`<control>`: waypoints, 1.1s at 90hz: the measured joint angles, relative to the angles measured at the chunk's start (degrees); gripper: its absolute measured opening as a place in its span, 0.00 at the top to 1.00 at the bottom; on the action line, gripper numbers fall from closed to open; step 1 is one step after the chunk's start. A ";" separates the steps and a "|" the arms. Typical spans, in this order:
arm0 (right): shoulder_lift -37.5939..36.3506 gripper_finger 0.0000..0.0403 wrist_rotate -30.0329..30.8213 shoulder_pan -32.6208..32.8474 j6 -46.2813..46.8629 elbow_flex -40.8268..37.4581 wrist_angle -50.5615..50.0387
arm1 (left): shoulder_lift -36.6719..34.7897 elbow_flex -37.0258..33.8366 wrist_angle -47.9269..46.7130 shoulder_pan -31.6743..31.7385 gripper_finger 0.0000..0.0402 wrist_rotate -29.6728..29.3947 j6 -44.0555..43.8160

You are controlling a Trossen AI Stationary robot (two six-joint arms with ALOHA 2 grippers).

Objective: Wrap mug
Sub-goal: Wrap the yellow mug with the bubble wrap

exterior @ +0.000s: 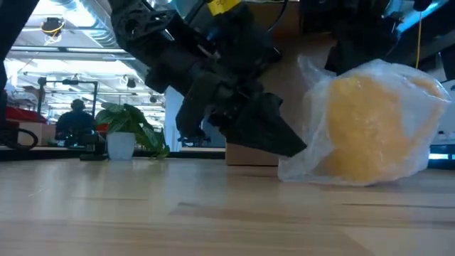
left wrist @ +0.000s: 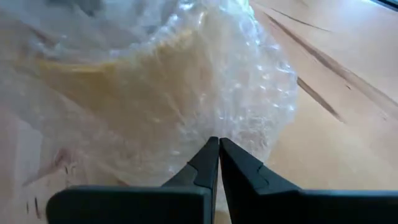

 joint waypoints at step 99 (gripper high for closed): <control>2.38 1.00 -1.69 0.22 -3.30 0.09 1.62 | -0.09 0.73 0.78 -0.24 1.00 0.25 -0.33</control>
